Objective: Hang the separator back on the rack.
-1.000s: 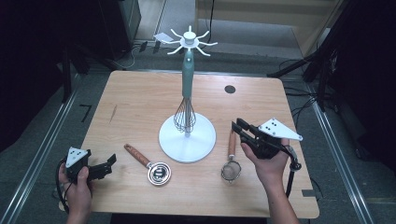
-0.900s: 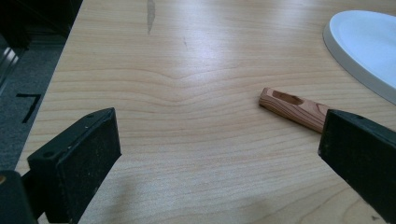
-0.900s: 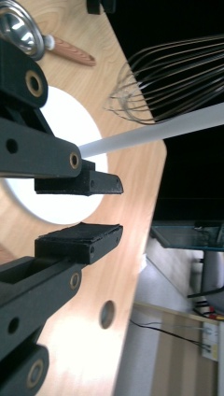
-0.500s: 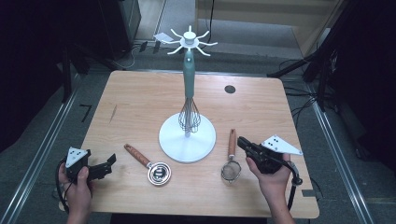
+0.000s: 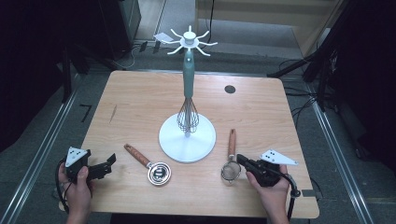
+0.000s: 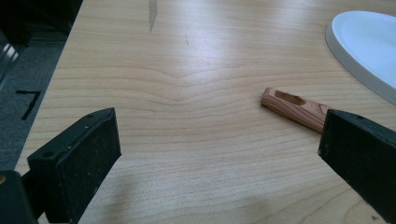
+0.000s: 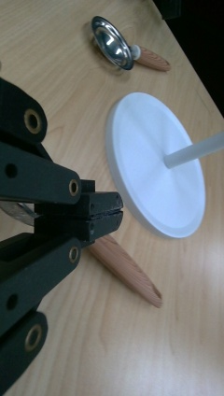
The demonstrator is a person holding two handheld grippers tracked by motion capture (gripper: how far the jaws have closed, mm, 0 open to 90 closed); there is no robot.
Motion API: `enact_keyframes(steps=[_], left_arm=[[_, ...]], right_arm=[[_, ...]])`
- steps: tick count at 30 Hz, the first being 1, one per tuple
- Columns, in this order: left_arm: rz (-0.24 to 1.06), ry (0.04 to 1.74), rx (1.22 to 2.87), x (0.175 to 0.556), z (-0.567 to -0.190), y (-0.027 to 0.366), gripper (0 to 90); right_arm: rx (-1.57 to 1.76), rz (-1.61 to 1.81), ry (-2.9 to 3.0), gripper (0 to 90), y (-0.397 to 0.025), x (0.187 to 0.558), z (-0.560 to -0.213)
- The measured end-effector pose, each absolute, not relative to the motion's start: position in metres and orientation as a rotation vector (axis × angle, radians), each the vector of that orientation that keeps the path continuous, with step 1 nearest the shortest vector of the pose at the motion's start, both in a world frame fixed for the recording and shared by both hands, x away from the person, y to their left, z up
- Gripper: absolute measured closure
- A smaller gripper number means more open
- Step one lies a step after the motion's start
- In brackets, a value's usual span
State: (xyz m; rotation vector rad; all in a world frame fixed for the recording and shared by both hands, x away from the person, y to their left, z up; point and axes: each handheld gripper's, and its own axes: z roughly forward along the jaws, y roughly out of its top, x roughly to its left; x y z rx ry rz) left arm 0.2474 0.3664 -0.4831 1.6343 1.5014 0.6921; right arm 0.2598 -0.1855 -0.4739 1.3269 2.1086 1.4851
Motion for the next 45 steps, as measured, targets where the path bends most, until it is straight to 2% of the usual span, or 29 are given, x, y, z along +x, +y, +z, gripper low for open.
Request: enact_keyframes(steps=[13,18,22,28,40,45], left_arm=[[0.689,1.502,1.634,0.247,-0.483,0.366,0.0],[0.688,1.503,1.633,0.247,-0.483,0.367,0.0],[0.687,1.502,1.633,0.247,-0.483,0.367,0.0],[0.688,1.5,1.634,0.247,-0.483,0.367,0.0],[0.686,1.501,1.632,0.247,-0.483,0.367,0.0],[0.689,1.505,1.631,0.247,-0.483,0.367,0.0]], right_arm=[[1.393,1.298,2.209,90.0,-0.183,0.261,-0.491],[1.468,1.248,2.186,86.8,-0.188,0.263,-0.493],[1.537,1.274,2.133,77.0,-0.194,0.266,-0.491],[1.585,1.308,2.113,67.4,-0.195,0.269,-0.491],[1.708,1.235,2.112,59.7,-0.193,0.284,-0.485],[1.721,1.191,2.144,53.6,-0.193,0.29,-0.478]])
